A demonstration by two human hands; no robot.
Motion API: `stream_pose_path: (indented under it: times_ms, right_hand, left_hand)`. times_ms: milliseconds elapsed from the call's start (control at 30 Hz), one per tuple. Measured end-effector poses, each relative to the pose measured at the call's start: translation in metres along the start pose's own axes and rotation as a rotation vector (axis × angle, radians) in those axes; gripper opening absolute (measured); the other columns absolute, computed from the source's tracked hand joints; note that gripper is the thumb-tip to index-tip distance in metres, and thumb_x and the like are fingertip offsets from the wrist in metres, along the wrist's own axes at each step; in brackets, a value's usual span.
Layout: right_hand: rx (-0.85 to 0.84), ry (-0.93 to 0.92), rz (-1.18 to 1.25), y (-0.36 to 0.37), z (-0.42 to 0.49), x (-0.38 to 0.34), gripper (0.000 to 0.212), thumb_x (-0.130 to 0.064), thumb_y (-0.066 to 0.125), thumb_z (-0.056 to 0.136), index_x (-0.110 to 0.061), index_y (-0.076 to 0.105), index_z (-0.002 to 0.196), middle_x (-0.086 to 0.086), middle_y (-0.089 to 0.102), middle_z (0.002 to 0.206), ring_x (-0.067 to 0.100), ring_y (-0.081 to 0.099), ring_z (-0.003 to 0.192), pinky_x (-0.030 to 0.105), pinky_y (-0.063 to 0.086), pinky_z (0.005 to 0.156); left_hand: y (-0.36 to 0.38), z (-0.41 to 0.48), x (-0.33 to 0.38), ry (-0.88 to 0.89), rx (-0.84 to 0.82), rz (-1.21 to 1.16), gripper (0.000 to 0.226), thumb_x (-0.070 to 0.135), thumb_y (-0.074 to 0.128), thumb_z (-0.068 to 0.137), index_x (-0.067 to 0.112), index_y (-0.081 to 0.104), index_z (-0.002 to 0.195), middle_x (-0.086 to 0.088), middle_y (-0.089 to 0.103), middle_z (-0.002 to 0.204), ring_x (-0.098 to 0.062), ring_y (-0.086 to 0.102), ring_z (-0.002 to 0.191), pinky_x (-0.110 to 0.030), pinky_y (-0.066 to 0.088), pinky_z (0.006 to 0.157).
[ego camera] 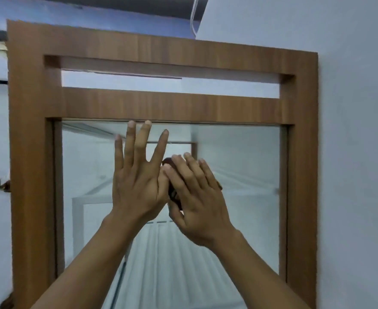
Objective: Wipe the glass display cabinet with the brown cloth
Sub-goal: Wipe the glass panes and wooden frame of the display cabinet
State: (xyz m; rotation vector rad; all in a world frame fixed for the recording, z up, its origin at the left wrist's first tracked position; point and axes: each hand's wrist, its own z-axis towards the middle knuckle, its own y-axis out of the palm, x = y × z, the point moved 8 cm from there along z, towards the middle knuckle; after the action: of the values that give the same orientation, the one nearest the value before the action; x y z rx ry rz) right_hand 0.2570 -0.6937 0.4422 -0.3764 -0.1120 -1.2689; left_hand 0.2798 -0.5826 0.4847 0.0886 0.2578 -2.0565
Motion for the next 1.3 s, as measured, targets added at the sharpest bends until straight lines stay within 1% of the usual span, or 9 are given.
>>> stream_pose_path:
  times_ms: [200,367,500,700,800,867,933,1133,1300]
  right_hand:
    - [0.072,0.165,0.029,0.002,0.040,-0.013,0.065,-0.022,0.054,0.090,-0.019,0.030,0.150,0.000,0.033,0.152,0.025,0.033,0.133,0.035,0.027,0.114]
    - [0.027,0.209,0.091,0.021,0.076,-0.053,0.066,-0.025,0.057,0.090,-0.021,0.028,0.150,-0.001,0.031,0.150,0.024,0.030,0.134,0.042,0.033,0.112]
    - [0.058,0.322,0.208,0.039,0.083,-0.099,0.065,-0.026,0.057,0.093,-0.026,0.026,0.151,-0.005,0.031,0.151,0.019,0.028,0.137,0.048,0.041,0.111]
    - [0.157,0.442,0.235,0.061,0.090,-0.163,0.058,-0.027,0.047,0.096,-0.025,0.028,0.150,-0.007,0.031,0.151,0.011,0.029,0.139,0.037,0.039,0.114]
    - [0.300,0.541,0.250,0.059,0.092,-0.178,0.055,-0.023,0.046,0.096,-0.024,0.030,0.148,-0.006,0.032,0.148,0.005,0.028,0.138,0.021,0.036,0.113]
    - [0.404,0.593,0.263,0.054,0.093,-0.184,0.053,-0.022,0.046,0.096,-0.022,0.031,0.146,-0.007,0.033,0.144,0.008,0.033,0.136,0.018,0.039,0.111]
    - [0.436,0.580,0.246,0.053,0.098,-0.189,0.052,-0.022,0.046,0.096,-0.020,0.030,0.146,-0.004,0.033,0.143,0.013,0.035,0.136,0.018,0.040,0.110]
    - [0.274,0.413,0.159,0.071,0.116,-0.205,0.058,-0.020,0.048,0.095,-0.016,0.026,0.148,-0.001,0.029,0.147,0.004,0.023,0.141,0.021,0.032,0.116]
    - [0.300,0.374,0.073,0.072,0.128,-0.211,0.060,-0.016,0.049,0.093,-0.012,0.026,0.148,0.003,0.029,0.146,0.018,0.029,0.139,0.021,0.029,0.116]
  left_hand:
    - [-0.019,-0.014,-0.048,0.020,-0.148,0.108,0.062,0.037,0.043,0.095,0.028,0.033,0.155,-0.014,0.029,0.157,-0.034,0.025,0.147,-0.047,0.014,0.124]
    - [-0.062,-0.022,-0.112,-0.043,-0.099,0.152,0.060,0.045,0.035,0.096,0.024,0.042,0.151,-0.015,0.028,0.155,-0.034,0.023,0.146,-0.047,0.011,0.124]
    - [-0.068,-0.040,-0.158,0.010,-0.055,0.008,0.063,0.041,0.043,0.093,0.020,0.039,0.153,-0.013,0.020,0.160,-0.031,0.014,0.151,-0.046,0.012,0.126]
    - [-0.063,-0.057,-0.192,0.086,-0.033,-0.431,0.072,0.032,0.045,0.092,0.013,0.019,0.157,-0.008,0.013,0.164,-0.025,0.006,0.157,-0.046,0.018,0.126]
    - [-0.051,-0.061,-0.213,0.066,-0.066,-0.566,0.073,0.034,0.039,0.096,0.017,0.006,0.159,-0.004,0.004,0.166,-0.024,0.002,0.157,-0.047,0.017,0.126]
    - [-0.043,-0.065,-0.220,0.095,-0.085,-0.639,0.073,0.034,0.038,0.097,0.019,0.002,0.160,-0.003,0.002,0.168,-0.023,0.002,0.157,-0.044,0.013,0.128]
    - [-0.038,-0.068,-0.223,0.130,-0.095,-0.677,0.071,0.033,0.036,0.098,0.018,0.004,0.160,-0.002,0.002,0.169,-0.023,0.002,0.157,-0.041,0.008,0.128]
    - [-0.025,-0.054,-0.228,0.106,-0.074,-0.833,0.064,0.035,0.029,0.102,0.017,0.007,0.159,-0.004,0.007,0.168,-0.022,0.004,0.157,-0.043,0.009,0.128]
    - [-0.006,-0.040,-0.233,0.135,-0.041,-0.927,0.062,0.044,0.020,0.104,0.018,0.007,0.159,-0.007,0.009,0.167,-0.025,0.007,0.157,-0.051,0.015,0.126]
